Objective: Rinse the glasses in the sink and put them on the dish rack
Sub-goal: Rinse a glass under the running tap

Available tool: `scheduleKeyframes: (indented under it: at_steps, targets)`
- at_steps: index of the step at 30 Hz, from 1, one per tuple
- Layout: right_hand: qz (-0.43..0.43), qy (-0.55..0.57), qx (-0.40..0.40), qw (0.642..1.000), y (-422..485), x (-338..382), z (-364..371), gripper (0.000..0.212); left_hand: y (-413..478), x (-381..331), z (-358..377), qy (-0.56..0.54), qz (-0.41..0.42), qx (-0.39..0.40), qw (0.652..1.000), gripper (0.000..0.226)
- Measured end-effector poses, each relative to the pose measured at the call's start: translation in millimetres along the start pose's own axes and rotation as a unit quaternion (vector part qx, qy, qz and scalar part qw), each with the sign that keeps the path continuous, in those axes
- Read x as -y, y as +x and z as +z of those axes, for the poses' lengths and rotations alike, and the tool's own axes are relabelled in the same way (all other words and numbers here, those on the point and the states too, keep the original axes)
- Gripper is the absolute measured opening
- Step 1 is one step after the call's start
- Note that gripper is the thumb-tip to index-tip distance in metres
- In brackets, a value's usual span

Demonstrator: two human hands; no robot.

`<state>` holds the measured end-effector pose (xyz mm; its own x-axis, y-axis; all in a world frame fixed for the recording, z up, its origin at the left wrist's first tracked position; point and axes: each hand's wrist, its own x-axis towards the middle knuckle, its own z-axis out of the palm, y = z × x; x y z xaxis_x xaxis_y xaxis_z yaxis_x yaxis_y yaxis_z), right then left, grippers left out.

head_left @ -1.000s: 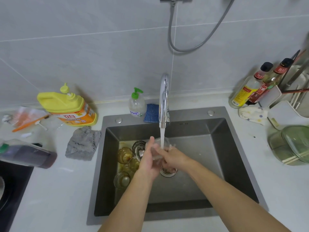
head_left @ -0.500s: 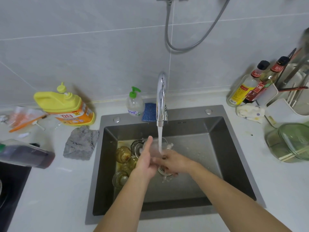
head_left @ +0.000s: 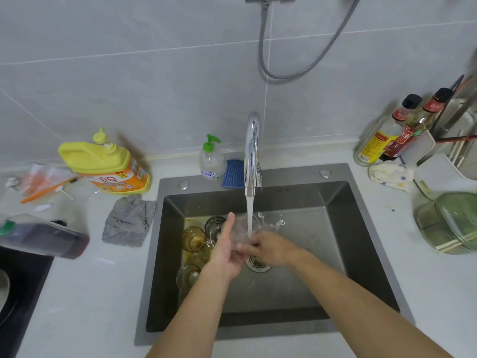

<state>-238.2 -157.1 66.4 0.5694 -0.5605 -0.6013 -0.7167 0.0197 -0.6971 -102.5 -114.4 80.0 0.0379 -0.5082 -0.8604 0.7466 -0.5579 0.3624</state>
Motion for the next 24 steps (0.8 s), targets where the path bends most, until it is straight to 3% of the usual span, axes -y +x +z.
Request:
scheduleKeyframes:
  at_steps: [1,5,7,8,10,13,15,19,20,24]
  targets:
    - [-0.005,0.014,0.0,1.0,0.7,7.0,1.3,0.033,0.5,0.9,0.5,-0.012,-0.001,0.001,1.0,0.058]
    - [0.032,0.113,0.03,0.993,-0.3,9.8,8.2,0.06,-1.5,-3.9,4.9,-0.021,0.001,0.024,0.999,0.057]
    - [0.021,0.031,0.012,0.999,-0.4,1.1,0.8,0.066,-2.0,-9.1,3.6,-0.007,0.002,0.012,1.0,0.054]
    - [0.013,-0.034,-0.003,0.999,0.8,-0.1,-2.1,0.062,-2.9,-10.8,2.4,-0.008,0.005,0.014,1.0,0.051]
    - [-0.002,-0.045,-0.04,0.998,2.2,5.0,-2.6,0.048,-3.0,-7.6,3.6,-0.028,0.016,0.019,0.999,0.051]
    - [0.01,0.099,-0.069,0.993,5.6,19.7,5.4,0.054,3.3,1.8,8.6,-0.05,0.035,0.018,0.998,0.048]
    - [0.028,0.157,-0.042,0.986,3.9,20.4,8.3,0.053,4.3,2.4,10.6,-0.04,0.034,0.019,0.998,0.043]
    - [0.0,-0.049,-0.013,0.999,-2.6,7.9,-6.1,0.046,3.7,-4.8,4.6,-0.023,0.03,0.022,0.999,0.045]
    - [-0.001,-0.055,-0.019,0.998,-1.5,7.9,-6.7,0.043,3.5,-4.7,3.4,-0.024,0.032,0.021,0.999,0.044]
    - [-0.006,0.074,-0.017,0.997,-0.3,21.7,1.9,0.035,6.0,-2.4,7.1,-0.035,0.011,0.02,0.999,0.052]
